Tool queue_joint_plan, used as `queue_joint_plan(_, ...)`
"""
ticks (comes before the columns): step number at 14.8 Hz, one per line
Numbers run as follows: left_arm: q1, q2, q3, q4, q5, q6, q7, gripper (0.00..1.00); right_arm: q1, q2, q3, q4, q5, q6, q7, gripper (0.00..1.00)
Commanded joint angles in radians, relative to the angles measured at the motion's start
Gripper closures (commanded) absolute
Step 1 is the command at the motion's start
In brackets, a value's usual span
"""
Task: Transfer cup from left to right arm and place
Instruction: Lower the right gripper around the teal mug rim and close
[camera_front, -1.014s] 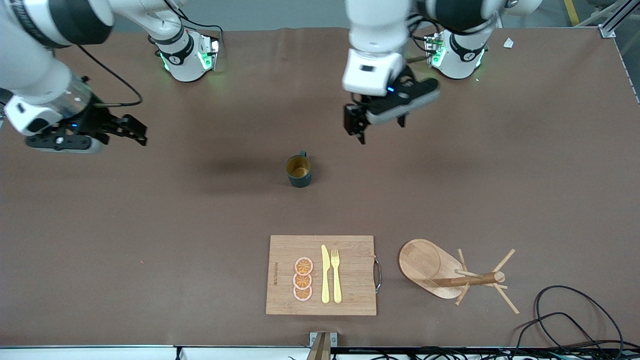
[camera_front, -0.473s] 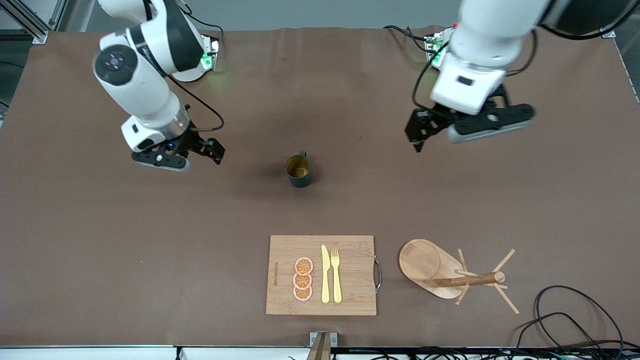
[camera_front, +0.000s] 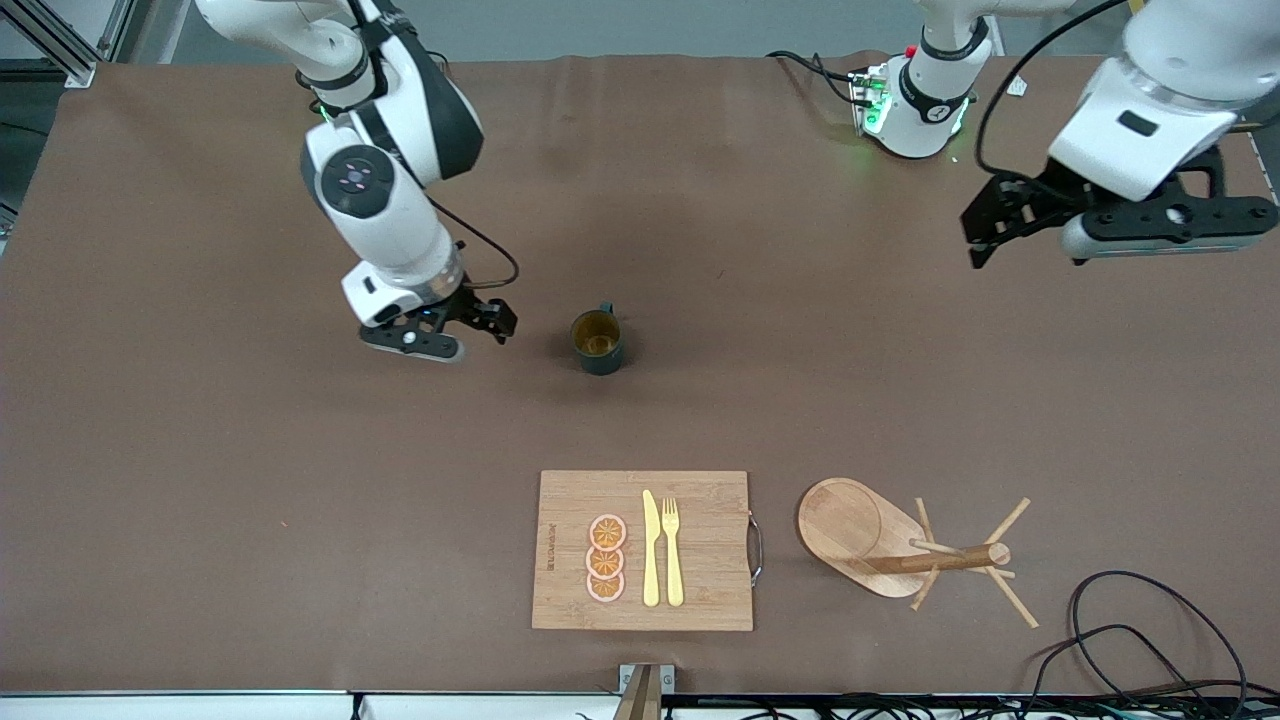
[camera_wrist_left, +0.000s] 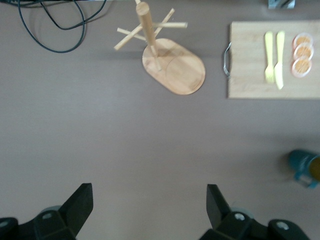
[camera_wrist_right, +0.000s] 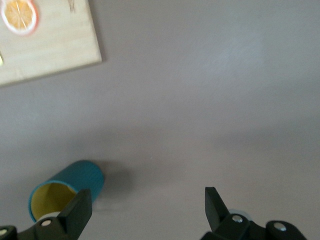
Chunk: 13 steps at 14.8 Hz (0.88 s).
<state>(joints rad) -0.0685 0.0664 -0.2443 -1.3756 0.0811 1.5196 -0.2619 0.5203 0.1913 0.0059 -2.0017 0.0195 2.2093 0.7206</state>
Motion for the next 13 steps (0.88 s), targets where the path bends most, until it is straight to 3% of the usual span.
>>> queue_joint_plan(1,0.007,-0.043,0.037,-0.037,-0.021,-0.038,0.087,0.00,0.050,0.069,-0.012,0.034,-0.010,0.004,0.037,0.00)
queue_joint_plan(6,0.033,-0.120,0.069,-0.129,-0.067,-0.047,0.182,0.00,0.110,0.129,-0.012,0.055,-0.049,0.052,0.155,0.00)
queue_joint_plan(13,0.044,-0.138,0.074,-0.161,-0.067,-0.047,0.197,0.00,0.145,0.201,-0.012,0.092,-0.069,0.081,0.188,0.00)
